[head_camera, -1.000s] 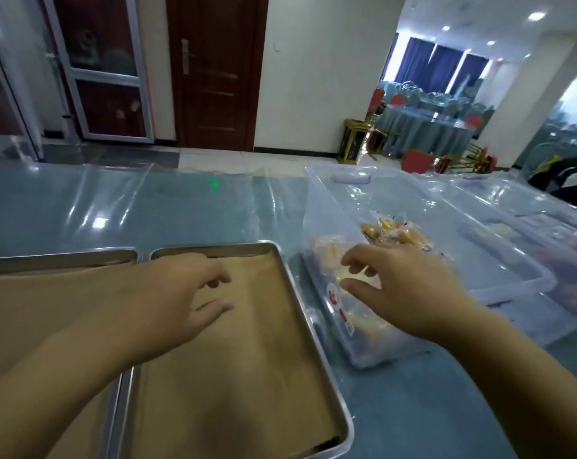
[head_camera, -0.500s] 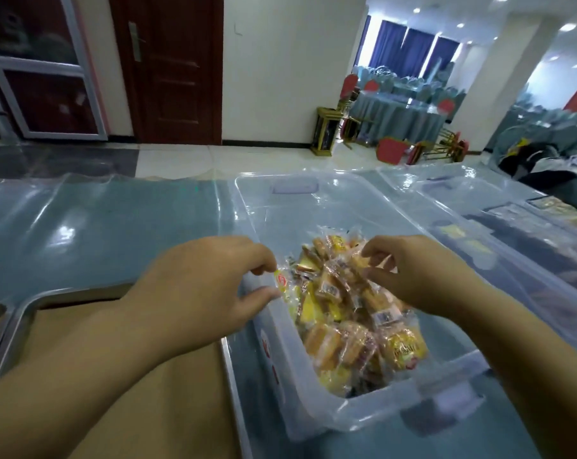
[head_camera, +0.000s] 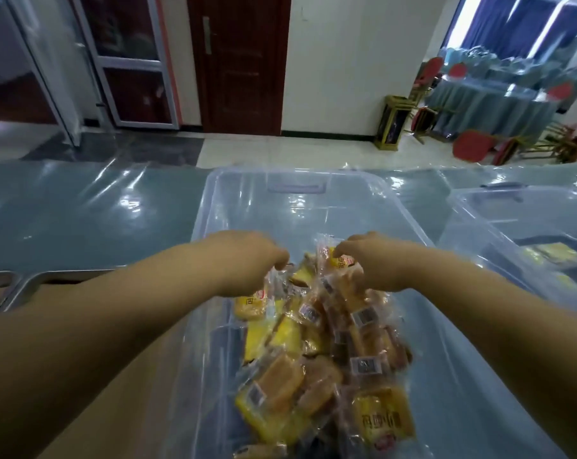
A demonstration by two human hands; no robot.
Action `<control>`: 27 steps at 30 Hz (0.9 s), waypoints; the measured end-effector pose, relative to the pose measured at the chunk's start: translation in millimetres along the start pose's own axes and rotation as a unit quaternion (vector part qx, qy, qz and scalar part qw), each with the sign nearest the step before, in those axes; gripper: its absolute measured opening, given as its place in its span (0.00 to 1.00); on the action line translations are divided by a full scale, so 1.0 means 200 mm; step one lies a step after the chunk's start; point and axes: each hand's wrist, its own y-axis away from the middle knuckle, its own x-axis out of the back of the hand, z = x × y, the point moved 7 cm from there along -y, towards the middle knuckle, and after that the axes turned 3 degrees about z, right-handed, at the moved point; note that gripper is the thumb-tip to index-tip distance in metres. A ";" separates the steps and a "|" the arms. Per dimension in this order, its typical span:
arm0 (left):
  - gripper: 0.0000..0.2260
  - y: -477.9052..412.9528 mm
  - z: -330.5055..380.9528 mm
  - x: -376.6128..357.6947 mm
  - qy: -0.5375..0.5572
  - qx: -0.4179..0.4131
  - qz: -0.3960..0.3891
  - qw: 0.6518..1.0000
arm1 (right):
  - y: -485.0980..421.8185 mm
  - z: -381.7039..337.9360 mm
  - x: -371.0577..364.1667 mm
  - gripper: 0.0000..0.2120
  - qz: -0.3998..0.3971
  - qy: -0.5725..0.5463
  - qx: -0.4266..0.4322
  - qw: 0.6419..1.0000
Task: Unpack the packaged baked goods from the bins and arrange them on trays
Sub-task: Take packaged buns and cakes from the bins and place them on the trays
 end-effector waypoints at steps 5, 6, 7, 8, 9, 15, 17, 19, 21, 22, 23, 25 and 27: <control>0.25 -0.19 0.01 -0.17 -0.068 -0.003 -0.093 0.993 | -0.07 0.00 -0.10 0.31 -0.063 -0.022 0.024 0.998; 0.26 -0.22 0.01 -0.22 -0.081 -0.005 -0.111 0.990 | -0.08 -0.01 -0.12 0.31 -0.068 -0.028 0.028 0.997; 0.26 -0.25 0.01 -0.26 -0.093 -0.007 -0.128 0.987 | -0.09 -0.01 -0.14 0.30 -0.072 -0.035 0.032 0.996; 0.27 -0.28 0.00 -0.31 -0.100 -0.005 -0.144 0.984 | -0.10 -0.01 -0.15 0.29 -0.072 -0.039 0.036 0.996; 0.28 -0.31 -0.02 -0.35 -0.106 0.000 -0.156 0.982 | -0.11 0.00 -0.16 0.28 -0.068 -0.043 0.039 0.996; 0.28 -0.41 -0.06 -0.50 -0.135 0.024 -0.176 0.975 | -0.13 0.04 -0.21 0.19 -0.058 -0.008 0.031 0.998; 0.23 -0.43 -0.05 -0.51 -0.138 0.016 -0.173 0.975 | -0.12 0.05 -0.21 0.19 -0.067 0.012 0.021 0.997; 0.16 -0.44 -0.03 -0.51 -0.132 0.005 -0.173 0.976 | -0.11 0.05 -0.21 0.19 -0.071 0.016 0.015 0.997; 0.13 -0.45 -0.01 -0.49 -0.135 -0.007 -0.177 0.975 | -0.10 0.04 -0.19 0.19 -0.072 0.010 0.009 0.997; 0.11 -0.45 0.00 -0.47 -0.132 -0.012 -0.177 0.975 | -0.09 0.04 -0.18 0.19 -0.071 0.006 0.006 0.997; 0.11 -0.46 0.01 -0.45 -0.120 -0.014 -0.171 0.978 | -0.08 0.04 -0.17 0.17 -0.068 0.000 0.002 0.998; 0.08 -0.47 0.00 -0.36 -0.062 -0.005 -0.139 0.988 | -0.07 0.05 -0.15 0.17 -0.059 -0.005 -0.003 0.998; 0.03 -0.49 -0.02 -0.26 0.028 0.017 -0.101 0.994 | -0.06 0.07 -0.13 0.19 -0.051 -0.003 -0.011 0.999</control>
